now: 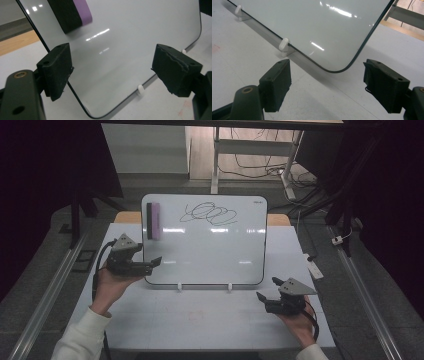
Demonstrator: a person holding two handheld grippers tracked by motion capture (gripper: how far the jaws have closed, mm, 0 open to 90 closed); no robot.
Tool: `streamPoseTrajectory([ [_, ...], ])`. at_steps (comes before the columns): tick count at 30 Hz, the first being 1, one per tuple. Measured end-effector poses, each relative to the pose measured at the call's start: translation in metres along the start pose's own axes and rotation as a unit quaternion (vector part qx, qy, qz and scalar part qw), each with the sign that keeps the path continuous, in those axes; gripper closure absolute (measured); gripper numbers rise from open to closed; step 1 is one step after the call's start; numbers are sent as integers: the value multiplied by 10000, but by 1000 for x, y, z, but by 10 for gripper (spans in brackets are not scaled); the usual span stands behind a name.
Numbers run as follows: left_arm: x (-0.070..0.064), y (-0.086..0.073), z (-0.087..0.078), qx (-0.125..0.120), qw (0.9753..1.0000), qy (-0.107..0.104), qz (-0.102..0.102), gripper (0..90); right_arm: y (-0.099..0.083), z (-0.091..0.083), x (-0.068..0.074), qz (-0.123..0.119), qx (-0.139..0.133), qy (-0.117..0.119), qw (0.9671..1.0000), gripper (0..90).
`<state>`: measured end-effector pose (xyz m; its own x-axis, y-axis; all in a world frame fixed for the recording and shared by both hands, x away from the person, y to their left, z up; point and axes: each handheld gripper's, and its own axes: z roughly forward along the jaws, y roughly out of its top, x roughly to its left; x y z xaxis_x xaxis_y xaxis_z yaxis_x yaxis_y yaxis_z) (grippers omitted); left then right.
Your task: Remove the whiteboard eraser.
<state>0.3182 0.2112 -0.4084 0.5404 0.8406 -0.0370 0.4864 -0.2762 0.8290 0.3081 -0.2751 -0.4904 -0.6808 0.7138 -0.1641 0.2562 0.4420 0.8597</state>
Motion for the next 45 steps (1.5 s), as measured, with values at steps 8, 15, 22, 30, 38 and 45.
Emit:
streamPoseTrajectory([
  [8, 10, 23, 8, -62, 9998, 155, -58, 181, -1, 0, -1, 0, 10, -9, 10000, 217],
  [15, 12, 39, 15, -105, 9993, 358, -20, 203, -1, 1, 0, 10, 29, -11, 10000, 217],
  [22, 21, 59, 21, -188, 9982, 564, -95, 261, -2, 2, 0, 6, 52, 5, 10000, 217],
  [30, 37, 74, 28, -283, 9965, 687, -378, 402, -2, 2, 0, 14, 72, -7, 10000, 217],
  [38, 41, 76, 30, -334, 9954, 668, -608, 549, -3, 2, 0, 23, 76, -20, 10000, 218],
  [45, 36, 76, 26, -253, 9949, 823, -519, 595, -2, 2, 1, 6, 72, -30, 10000, 218],
])
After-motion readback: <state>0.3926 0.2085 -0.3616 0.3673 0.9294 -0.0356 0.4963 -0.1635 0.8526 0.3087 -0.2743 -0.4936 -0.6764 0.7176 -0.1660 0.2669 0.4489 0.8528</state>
